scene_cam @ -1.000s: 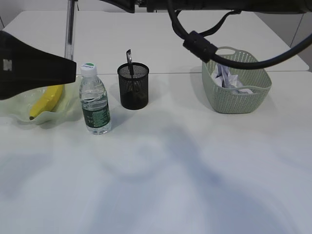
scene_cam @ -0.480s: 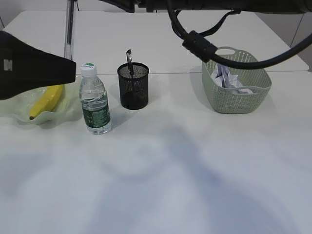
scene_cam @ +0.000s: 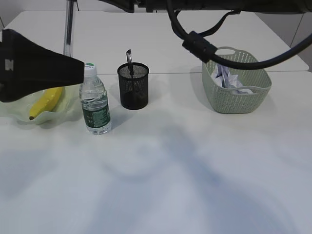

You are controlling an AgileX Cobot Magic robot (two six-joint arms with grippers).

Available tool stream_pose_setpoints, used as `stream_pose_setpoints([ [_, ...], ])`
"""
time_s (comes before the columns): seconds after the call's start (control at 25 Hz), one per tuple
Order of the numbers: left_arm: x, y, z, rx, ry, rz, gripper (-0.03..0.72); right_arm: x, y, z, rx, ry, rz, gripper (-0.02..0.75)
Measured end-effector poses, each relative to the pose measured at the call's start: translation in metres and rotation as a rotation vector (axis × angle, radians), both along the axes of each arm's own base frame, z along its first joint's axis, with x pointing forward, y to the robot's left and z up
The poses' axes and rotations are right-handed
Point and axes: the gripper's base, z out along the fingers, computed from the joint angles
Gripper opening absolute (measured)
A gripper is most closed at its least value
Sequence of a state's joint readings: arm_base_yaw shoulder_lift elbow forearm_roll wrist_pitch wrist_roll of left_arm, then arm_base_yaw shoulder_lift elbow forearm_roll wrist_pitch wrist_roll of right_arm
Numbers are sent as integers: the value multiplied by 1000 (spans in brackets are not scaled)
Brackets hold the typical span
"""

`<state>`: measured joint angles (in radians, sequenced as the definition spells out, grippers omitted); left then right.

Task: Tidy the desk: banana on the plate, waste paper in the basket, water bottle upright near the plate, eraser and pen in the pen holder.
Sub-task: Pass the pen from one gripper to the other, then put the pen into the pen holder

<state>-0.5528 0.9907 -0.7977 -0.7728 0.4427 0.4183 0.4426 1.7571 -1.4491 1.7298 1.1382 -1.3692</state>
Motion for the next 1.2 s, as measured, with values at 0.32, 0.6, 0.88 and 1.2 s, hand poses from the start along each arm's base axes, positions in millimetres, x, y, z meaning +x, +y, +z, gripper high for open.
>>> stream_pose_setpoints([
  [0.32, 0, 1, -1, 22, -15, -2, 459, 2, 0, -1, -7, -2, -27, 63],
  [0.6, 3, 2, 1, 21, -49, 24, 538, 5, -3, -4, -49, -21, -36, 63],
  [0.88, 21, 34, 2, 14, -33, 211, 540, 15, -24, -5, -99, -23, -86, 63],
  [1.2, 16, 100, 6, 147, -11, 531, 512, 18, -46, 2, -186, -41, -164, 63],
])
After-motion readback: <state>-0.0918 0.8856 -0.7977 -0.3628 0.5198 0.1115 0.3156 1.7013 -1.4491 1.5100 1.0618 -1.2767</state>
